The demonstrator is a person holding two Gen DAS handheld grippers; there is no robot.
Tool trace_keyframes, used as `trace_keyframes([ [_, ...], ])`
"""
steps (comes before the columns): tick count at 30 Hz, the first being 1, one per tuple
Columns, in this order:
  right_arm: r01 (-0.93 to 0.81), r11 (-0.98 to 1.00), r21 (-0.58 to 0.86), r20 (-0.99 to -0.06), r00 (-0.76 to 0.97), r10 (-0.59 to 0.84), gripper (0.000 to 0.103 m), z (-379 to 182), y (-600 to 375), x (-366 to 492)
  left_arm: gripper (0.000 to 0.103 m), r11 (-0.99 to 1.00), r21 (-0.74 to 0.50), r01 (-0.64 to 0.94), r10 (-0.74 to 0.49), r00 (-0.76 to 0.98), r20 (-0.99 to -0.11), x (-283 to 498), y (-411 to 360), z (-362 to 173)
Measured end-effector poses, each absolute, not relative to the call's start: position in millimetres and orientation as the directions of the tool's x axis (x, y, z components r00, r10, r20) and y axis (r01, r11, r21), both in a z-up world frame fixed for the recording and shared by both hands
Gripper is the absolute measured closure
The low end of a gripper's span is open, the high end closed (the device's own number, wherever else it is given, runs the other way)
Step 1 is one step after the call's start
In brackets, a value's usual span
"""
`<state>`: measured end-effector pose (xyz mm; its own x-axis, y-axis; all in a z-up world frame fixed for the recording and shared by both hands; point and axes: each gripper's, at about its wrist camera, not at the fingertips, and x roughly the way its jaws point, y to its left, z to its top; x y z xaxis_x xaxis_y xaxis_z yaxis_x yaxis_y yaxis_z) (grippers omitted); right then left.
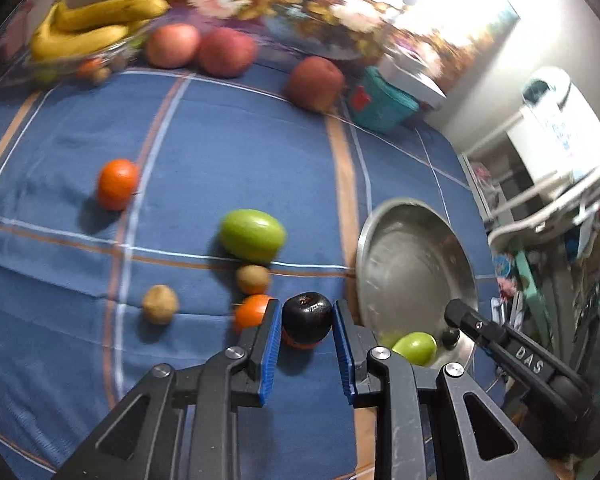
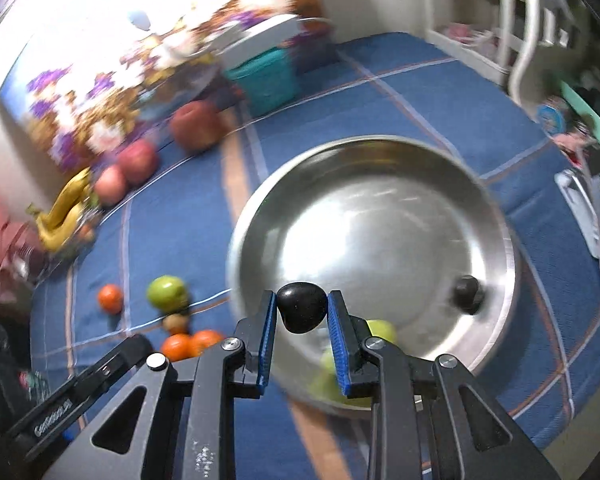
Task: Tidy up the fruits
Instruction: 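Carry both plums over the steel bowl and open both tools to release them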
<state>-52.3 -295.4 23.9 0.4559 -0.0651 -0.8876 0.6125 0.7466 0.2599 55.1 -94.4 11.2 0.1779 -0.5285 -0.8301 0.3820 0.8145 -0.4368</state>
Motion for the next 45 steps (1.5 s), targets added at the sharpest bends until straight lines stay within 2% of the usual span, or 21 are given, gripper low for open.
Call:
trace_keyframes([
  [9, 0.724, 0.642, 0.251, -0.896, 0.424, -0.129, 0.076, 13, -344, -81, 0.076, 0.747, -0.351, 0.565, -0.545, 0.217, -0.81, 26, -168, 5],
  [21, 0.749, 0.618, 0.238, -0.913, 0.39, -0.12, 0.076, -1, -354, -83, 0.072, 0.705, -0.304, 0.641, -0.544, 0.215, -0.811, 16, -196, -4],
  [22, 0.749, 0.618, 0.237, -0.913, 0.389, -0.122, 0.076, -1, -354, -83, 0.07, 0.701, -0.308, 0.643, -0.548, 0.209, -0.81, 17, -196, -4],
  [24, 0.752, 0.616, 0.234, -0.913, 0.388, -0.127, 0.075, 0, -354, -83, 0.055, 0.702, -0.314, 0.639, -0.551, 0.208, -0.808, 17, -195, -4],
  [25, 0.753, 0.615, 0.233, -0.913, 0.387, -0.128, 0.074, 0, -354, -83, 0.052, 0.699, -0.322, 0.638, -0.558, 0.206, -0.804, 17, -194, -3],
  [28, 0.755, 0.615, 0.229, -0.914, 0.384, -0.131, 0.066, 1, -353, -83, 0.05, 0.689, -0.335, 0.643, -0.576, 0.205, -0.791, 17, -191, 2],
  [31, 0.759, 0.612, 0.225, -0.914, 0.382, -0.137, 0.066, 2, -353, -84, 0.048, 0.697, -0.335, 0.634, -0.573, 0.212, -0.791, 19, -187, 4],
  [32, 0.759, 0.612, 0.225, -0.914, 0.382, -0.138, 0.065, 2, -353, -84, 0.045, 0.706, -0.335, 0.624, -0.568, 0.216, -0.794, 21, -184, 5],
  [34, 0.759, 0.612, 0.223, -0.914, 0.382, -0.139, 0.054, 3, -352, -84, 0.039, 0.726, -0.328, 0.604, -0.552, 0.228, -0.802, 26, -179, 5],
  [35, 0.758, 0.612, 0.223, -0.913, 0.382, -0.14, 0.042, 4, -352, -83, 0.037, 0.738, -0.323, 0.592, -0.542, 0.235, -0.807, 28, -175, 5],
  [36, 0.758, 0.612, 0.225, -0.912, 0.385, -0.142, 0.036, 4, -351, -83, 0.034, 0.748, -0.319, 0.582, -0.534, 0.242, -0.81, 31, -171, 5],
  [38, 0.756, 0.612, 0.232, -0.91, 0.391, -0.138, 0.036, 4, -350, -83, 0.032, 0.776, -0.308, 0.55, -0.507, 0.255, -0.824, 37, -162, 4],
  [40, 0.754, 0.615, 0.23, -0.911, 0.39, -0.137, 0.031, 5, -349, -82, 0.031, 0.801, -0.293, 0.523, -0.482, 0.271, -0.833, 42, -155, 3],
  [41, 0.754, 0.617, 0.226, -0.911, 0.388, -0.14, 0.025, 5, -348, -82, 0.028, 0.824, -0.27, 0.499, -0.453, 0.292, -0.842, 45, -149, 3],
  [42, 0.753, 0.62, 0.221, -0.911, 0.386, -0.144, 0.022, 5, -347, -82, 0.021, 0.846, -0.242, 0.475, -0.421, 0.316, -0.85, 48, -145, 3],
  [45, 0.744, 0.634, 0.211, -0.91, 0.387, -0.152, 0.022, 6, -344, -80, 0.0, 0.912, -0.124, 0.391, -0.29, 0.399, -0.87, 55, -127, 2],
])
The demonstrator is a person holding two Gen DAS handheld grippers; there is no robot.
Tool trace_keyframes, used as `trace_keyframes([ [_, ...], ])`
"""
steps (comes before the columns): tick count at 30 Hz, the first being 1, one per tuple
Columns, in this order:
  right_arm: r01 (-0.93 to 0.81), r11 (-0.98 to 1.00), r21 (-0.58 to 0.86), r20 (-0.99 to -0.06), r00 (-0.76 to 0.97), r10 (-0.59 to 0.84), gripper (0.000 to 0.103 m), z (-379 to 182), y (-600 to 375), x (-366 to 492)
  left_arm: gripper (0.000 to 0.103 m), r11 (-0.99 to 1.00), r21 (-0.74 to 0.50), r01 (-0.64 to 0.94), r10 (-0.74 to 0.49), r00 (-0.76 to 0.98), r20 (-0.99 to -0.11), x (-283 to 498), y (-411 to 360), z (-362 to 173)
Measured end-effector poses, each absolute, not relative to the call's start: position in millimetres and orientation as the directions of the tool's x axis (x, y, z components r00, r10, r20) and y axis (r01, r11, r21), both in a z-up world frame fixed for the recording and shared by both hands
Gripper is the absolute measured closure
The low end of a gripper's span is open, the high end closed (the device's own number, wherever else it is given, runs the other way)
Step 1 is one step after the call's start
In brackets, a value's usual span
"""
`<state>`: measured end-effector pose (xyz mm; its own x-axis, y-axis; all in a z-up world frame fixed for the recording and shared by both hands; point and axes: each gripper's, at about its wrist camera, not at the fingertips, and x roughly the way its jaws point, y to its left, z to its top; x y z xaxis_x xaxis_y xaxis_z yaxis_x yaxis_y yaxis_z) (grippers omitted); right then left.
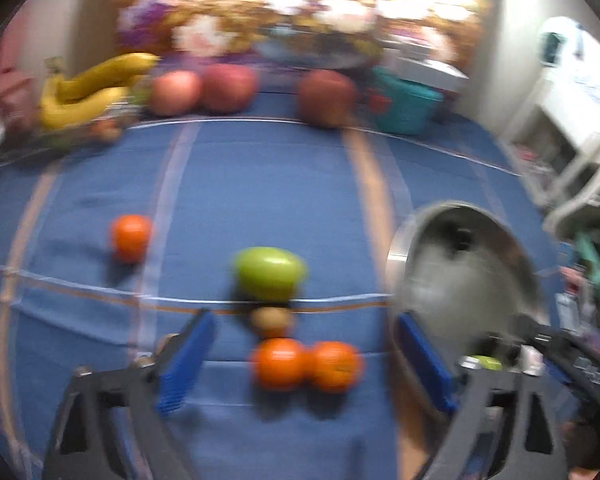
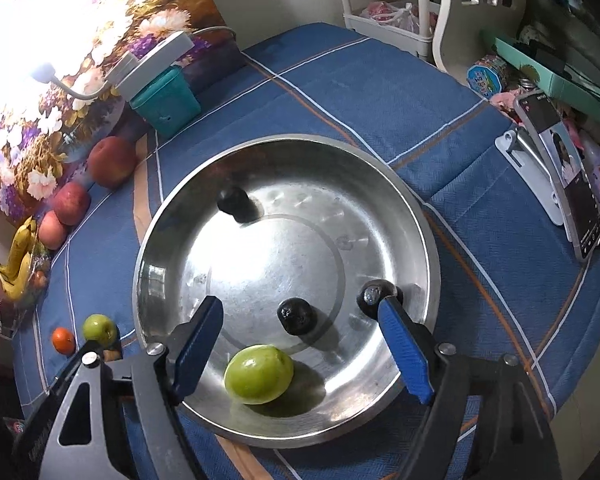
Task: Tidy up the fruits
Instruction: 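Grasp the brown kiwi with the left tool while the right tool grasps a tangerine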
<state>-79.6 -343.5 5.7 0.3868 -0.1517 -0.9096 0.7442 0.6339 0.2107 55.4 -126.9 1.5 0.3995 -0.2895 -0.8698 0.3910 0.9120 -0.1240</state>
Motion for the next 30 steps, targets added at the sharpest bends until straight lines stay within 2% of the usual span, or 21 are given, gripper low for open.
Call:
trace_keyframes([
  [2, 0.736, 0.648, 0.198, -0.908, 0.387, -0.162, 0.022, 7, -339, -77, 0.0, 0.934, -0.058, 0.353, -0.222, 0.446, -0.867, 60, -114, 3],
  [5, 0.721, 0.669, 0.179, -0.906, 0.387, -0.175, 0.004, 9, -331, -73, 0.0, 0.952, -0.023, 0.304, -0.173, 0.475, -0.863, 68, -95, 7],
  [13, 0.62, 0.767, 0.167, -0.883, 0.441, -0.164, 0.004, 19, -287, -48, 0.0, 0.98, 0.008, 0.199, -0.101, 0.535, -0.839, 87, -47, 28],
  [22, 0.451, 0.866, 0.216, -0.849, 0.525, -0.062, 0.004, 28, -226, -19, 0.0, 0.985, 0.027, 0.169, -0.077, 0.583, -0.809, 99, -8, 43],
  [26, 0.374, 0.884, 0.28, -0.84, 0.542, 0.037, 0.004, 27, -207, -8, 0.0, 0.987, -0.032, 0.158, -0.12, 0.586, -0.802, 104, 6, 44],
  [30, 0.381, 0.865, 0.328, -0.838, 0.54, 0.08, 0.004, 23, -207, -6, 0.0, 0.976, -0.096, 0.195, -0.191, 0.562, -0.805, 107, 7, 40],
])
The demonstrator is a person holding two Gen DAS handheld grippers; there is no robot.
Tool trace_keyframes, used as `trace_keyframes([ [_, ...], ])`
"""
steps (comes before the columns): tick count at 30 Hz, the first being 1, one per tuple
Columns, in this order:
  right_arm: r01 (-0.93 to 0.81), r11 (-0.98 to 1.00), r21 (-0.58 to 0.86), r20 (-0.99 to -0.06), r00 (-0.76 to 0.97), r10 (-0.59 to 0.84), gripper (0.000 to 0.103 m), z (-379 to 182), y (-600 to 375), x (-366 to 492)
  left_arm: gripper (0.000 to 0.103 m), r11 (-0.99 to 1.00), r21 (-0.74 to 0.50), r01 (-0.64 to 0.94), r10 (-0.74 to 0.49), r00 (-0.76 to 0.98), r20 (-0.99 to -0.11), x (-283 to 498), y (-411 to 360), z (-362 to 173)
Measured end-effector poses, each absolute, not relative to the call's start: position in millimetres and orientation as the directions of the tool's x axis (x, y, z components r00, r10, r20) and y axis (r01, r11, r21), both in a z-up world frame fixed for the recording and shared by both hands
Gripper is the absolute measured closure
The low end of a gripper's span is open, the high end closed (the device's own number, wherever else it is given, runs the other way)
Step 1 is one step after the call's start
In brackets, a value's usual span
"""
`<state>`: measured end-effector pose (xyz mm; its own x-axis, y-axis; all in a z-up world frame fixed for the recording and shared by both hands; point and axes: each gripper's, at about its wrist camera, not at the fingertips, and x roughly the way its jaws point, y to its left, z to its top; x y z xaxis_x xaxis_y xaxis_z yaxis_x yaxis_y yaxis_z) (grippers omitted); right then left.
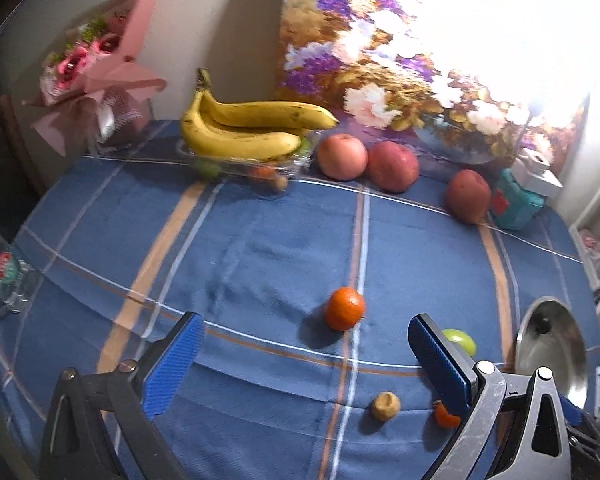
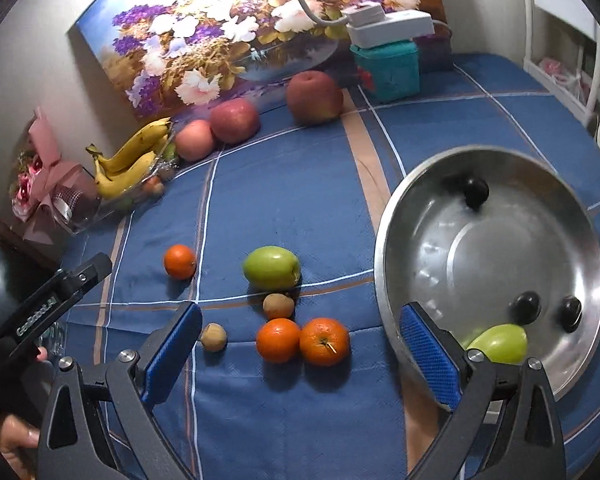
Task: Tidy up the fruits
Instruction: 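Grasp the brown kiwi with the left tool while the right tool grasps a tangerine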
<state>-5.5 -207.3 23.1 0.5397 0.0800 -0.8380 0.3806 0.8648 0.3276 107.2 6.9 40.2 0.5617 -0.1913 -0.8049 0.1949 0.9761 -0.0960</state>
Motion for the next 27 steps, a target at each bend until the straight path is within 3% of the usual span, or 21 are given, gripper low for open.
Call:
trace_keyframes([
  [2, 0.39, 0.861, 0.325, -0.842, 0.534, 0.076, 0.004, 22, -208, -6, 0.0, 0.965, -0.143, 0.22, -0.24, 0.523, -0.818, 108, 2, 33],
  [4, 0.399, 0.859, 0.322, -0.844, 0.532, 0.069, 0.011, 22, -208, -5, 0.0, 0.948, -0.2, 0.249, -0.299, 0.472, -0.829, 108, -4, 26],
  [6, 0.402, 0.859, 0.318, -0.846, 0.529, 0.066, 0.034, 21, -208, -6, 0.0, 0.942, -0.213, 0.261, -0.312, 0.439, -0.842, 107, -10, 21],
  [11, 0.432, 0.844, 0.317, -0.883, 0.459, 0.096, 0.055, 0, -211, -4, 0.002, 0.939, -0.226, 0.261, -0.312, 0.359, -0.88, 104, -25, 0],
  [15, 0.444, 0.836, 0.322, -0.896, 0.429, 0.118, 0.056, -10, -213, -4, 0.02, 0.929, -0.264, 0.259, -0.333, 0.272, -0.903, 105, -33, -19],
  [22, 0.476, 0.799, 0.367, -0.898, 0.407, 0.17, 0.058, -28, -218, -6, 0.034, 0.916, -0.305, 0.262, -0.36, 0.198, -0.911, 103, -47, -38],
  [24, 0.485, 0.789, 0.377, -0.897, 0.403, 0.181, 0.058, -33, -219, -7, 0.047, 0.916, -0.302, 0.263, -0.355, 0.186, -0.916, 104, -49, -44],
  [27, 0.489, 0.773, 0.404, -0.888, 0.412, 0.203, 0.061, -36, -219, -7, 0.057, 0.914, -0.322, 0.247, -0.367, 0.163, -0.916, 105, -51, -50],
])
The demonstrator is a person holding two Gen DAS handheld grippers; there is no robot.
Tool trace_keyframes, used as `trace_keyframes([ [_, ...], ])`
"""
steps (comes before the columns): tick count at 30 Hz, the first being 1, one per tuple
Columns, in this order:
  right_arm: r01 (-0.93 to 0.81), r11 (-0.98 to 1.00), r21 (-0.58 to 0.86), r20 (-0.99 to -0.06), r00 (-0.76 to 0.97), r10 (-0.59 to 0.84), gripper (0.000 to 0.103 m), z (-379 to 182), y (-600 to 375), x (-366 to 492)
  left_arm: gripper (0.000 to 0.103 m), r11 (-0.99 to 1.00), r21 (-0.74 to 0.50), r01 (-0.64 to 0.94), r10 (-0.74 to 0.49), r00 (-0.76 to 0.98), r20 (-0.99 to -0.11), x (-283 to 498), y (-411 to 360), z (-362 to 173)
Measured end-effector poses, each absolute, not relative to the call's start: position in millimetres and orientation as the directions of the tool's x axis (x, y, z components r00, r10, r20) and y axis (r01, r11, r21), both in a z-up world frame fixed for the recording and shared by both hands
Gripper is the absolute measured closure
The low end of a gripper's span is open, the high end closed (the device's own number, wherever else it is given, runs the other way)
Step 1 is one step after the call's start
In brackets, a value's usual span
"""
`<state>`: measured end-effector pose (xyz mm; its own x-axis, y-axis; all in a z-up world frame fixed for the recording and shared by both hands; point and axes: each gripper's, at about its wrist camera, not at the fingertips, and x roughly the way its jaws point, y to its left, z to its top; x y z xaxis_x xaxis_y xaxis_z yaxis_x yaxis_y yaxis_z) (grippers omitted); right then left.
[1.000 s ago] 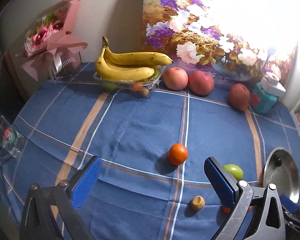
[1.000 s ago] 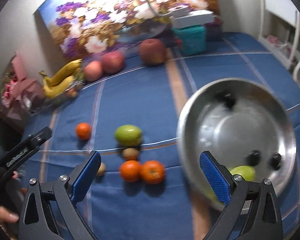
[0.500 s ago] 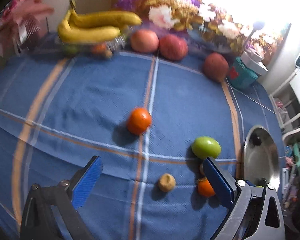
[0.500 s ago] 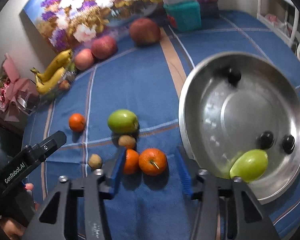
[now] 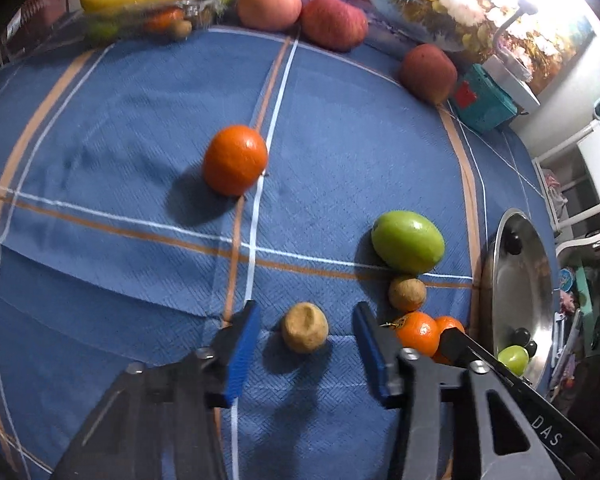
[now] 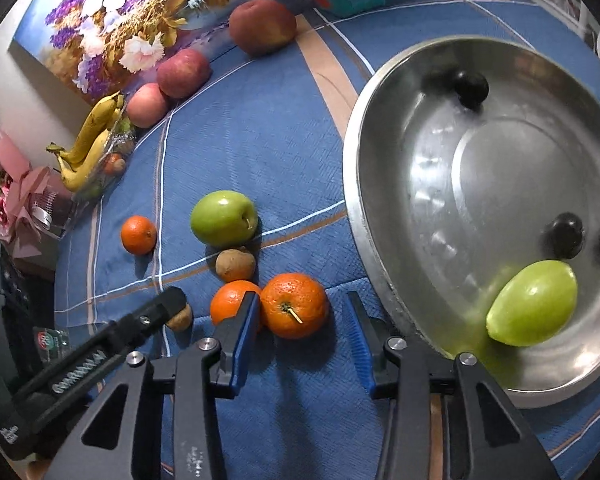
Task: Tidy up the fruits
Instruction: 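Grasp the brown kiwi with the left tool while the right tool grasps a tangerine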
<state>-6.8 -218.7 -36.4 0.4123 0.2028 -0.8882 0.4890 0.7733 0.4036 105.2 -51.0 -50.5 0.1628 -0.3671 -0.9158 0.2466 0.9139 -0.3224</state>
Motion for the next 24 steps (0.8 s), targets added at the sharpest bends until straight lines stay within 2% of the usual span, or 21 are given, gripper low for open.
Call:
trace_keyframes([
  [2, 0.488, 0.768, 0.415, -0.883, 0.418, 0.211, 0.063, -37, -218, -7, 0.059, 0.914, -0.332, 0.234, -0.373, 0.158, -0.914, 106, -50, -53],
  [8, 0.489, 0.76, 0.428, -0.878, 0.425, 0.222, 0.067, -37, -216, -6, 0.077, 0.904, -0.377, 0.203, -0.408, 0.143, -0.902, 109, -45, -55],
  [24, 0.505, 0.743, 0.439, -0.873, 0.433, 0.222, 0.067, -32, -222, -12, 0.078, 0.897, -0.414, 0.155, -0.437, 0.18, -0.881, 105, -19, -41],
])
